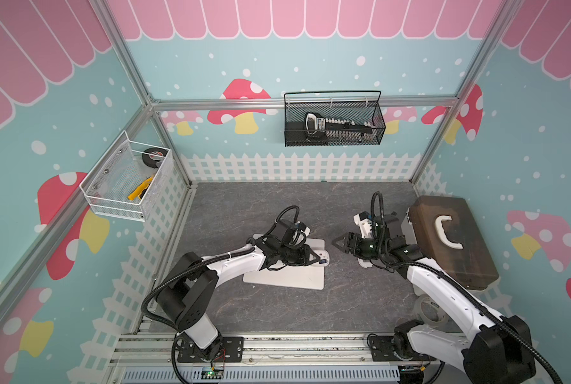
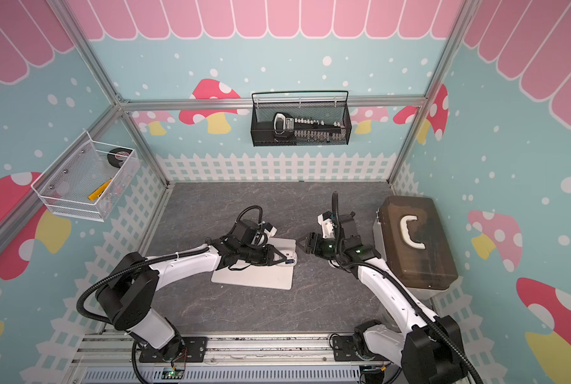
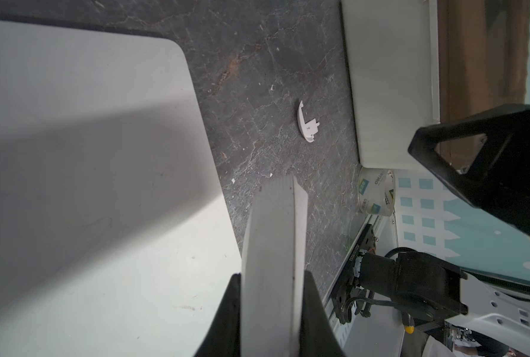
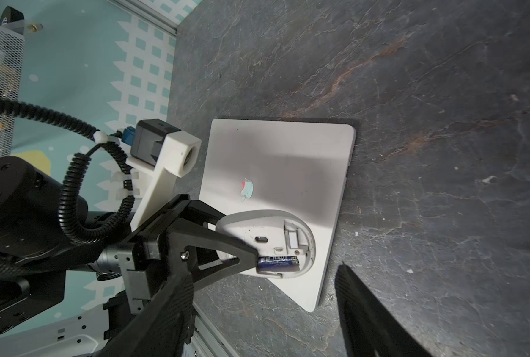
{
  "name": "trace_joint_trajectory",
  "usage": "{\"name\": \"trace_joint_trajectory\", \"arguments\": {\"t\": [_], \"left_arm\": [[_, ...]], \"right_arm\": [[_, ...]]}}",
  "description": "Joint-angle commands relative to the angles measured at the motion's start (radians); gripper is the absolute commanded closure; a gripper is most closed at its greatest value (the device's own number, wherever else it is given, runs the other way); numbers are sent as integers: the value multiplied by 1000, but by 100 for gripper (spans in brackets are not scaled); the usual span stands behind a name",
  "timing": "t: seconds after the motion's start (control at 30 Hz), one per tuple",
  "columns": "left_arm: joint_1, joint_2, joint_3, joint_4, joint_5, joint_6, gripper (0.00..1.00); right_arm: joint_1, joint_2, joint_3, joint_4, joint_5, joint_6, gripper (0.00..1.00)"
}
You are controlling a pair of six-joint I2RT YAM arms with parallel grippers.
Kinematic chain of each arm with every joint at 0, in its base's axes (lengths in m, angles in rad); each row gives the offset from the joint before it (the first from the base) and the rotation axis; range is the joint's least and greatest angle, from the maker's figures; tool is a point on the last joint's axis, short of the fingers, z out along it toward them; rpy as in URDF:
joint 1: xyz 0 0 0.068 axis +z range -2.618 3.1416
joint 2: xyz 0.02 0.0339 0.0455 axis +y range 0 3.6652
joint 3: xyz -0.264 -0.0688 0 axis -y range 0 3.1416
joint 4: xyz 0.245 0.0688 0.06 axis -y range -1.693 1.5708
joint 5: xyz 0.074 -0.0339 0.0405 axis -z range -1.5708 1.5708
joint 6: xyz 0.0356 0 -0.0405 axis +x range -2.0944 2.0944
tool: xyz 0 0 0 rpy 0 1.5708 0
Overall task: Insert the wireless mouse receiver into the laptop
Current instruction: Take out the USB plug from the mouse.
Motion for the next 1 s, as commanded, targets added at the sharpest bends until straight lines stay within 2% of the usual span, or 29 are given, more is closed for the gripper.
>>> {"name": "trace_joint_trajectory", "arguments": {"t": [0.0,0.17,0.4,0.97], "left_arm": [[-5,16,4,-1,-14,-36,100],[-6,40,4,-17,-16,-37,100],[-4,59,13,-56,-41,-23,100],[-4,93,39,-93,-55,-7,100]], "right_arm": [[3,47,-37,101,-74,71,32],[2,136,-74,196,-130,103,37],[5,209,-92,266,-183,114,38],[59,372,-125,420,-211,158,42]]}}
